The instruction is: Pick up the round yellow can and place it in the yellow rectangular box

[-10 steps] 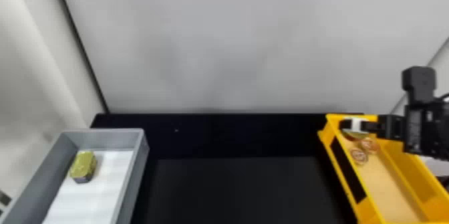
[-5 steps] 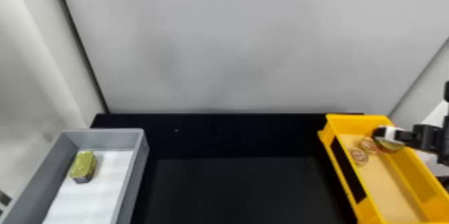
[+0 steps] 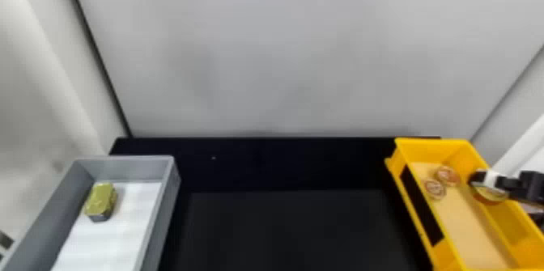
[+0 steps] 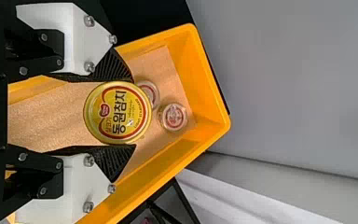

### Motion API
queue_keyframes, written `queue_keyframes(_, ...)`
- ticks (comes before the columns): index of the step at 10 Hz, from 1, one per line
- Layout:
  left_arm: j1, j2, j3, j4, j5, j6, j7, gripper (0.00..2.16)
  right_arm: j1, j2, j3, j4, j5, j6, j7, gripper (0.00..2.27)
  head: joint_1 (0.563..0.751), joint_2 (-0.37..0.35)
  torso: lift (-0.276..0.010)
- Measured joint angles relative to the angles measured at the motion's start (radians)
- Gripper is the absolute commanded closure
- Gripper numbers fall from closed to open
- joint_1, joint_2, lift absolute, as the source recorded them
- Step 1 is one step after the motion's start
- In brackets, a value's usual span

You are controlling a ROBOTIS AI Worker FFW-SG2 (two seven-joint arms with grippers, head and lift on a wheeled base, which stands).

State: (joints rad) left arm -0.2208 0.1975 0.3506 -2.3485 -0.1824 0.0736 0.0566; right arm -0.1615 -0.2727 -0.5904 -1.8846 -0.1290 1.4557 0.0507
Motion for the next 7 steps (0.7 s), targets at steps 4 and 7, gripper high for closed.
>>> queue_keyframes(4,0.005,-0.001,0.003,-0.002,0.0,0.003,0.0,0.09,0.048,0.013,-0.088,0.159,-0.219,-0.204,-0.176,0.65,0.694,-0.078,-0.002)
queue_keyframes(7,0.009,-0.001,0.006,-0.004,0.0,0.005,0.0,0.09,0.096,-0.02,-0.089,0.256,-0.45,-0.336,-0.306,0.65,0.694,-0.078,-0.002)
